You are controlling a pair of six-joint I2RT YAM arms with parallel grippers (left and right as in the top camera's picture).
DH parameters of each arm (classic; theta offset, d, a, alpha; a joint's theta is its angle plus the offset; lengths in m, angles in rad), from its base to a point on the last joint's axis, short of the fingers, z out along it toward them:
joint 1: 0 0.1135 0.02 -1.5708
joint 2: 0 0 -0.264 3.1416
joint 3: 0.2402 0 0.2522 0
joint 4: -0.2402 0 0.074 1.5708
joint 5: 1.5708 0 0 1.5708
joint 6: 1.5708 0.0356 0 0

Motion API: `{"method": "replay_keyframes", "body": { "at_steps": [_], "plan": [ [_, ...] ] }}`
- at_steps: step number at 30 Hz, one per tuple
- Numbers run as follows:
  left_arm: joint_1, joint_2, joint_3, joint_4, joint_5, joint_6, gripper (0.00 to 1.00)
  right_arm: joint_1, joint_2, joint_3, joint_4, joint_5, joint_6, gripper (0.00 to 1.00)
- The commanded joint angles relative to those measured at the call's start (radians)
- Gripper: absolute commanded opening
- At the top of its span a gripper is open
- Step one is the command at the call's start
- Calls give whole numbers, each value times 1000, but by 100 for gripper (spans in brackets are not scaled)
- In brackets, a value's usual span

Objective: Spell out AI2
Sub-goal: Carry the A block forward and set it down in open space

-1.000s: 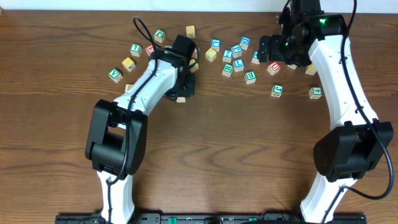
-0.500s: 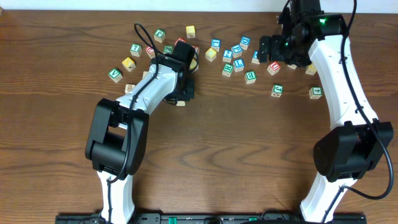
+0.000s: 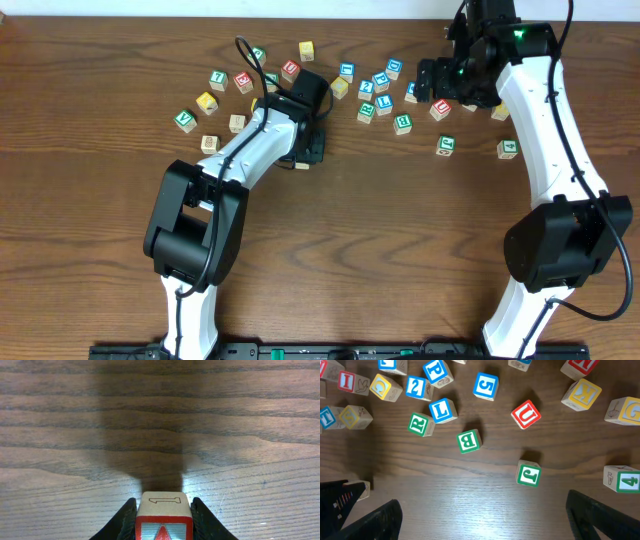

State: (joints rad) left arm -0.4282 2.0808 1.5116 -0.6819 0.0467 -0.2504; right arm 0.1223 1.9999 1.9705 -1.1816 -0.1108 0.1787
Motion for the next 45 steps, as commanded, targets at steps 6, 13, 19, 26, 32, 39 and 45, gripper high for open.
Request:
{"method": "replay_keyframes", "body": {
  "at_steps": [6,13,19,26,32,39,45],
  "plan": [
    [-1,24,-18,2,-5,29,27,10,0,23,-1,8,-1,99],
    [-1,26,-18,0,-5,27,27,10,0,23,-2,8,-1,99],
    [-1,48,-18,8,-5,20,28,10,0,23,-1,8,-1,99],
    [-1,48,-18,10,-5,21,40,10,0,23,-1,8,-1,99],
    [-1,48,-16,10,-5,21,48,10,0,23,-1,8,0,99],
    [6,35,72,-51,-5,21,49,10,0,23,3,8,-1,99],
    [49,-19,212,-142,-5,37,54,10,0,23,4,7,0,99]
  ]
}}
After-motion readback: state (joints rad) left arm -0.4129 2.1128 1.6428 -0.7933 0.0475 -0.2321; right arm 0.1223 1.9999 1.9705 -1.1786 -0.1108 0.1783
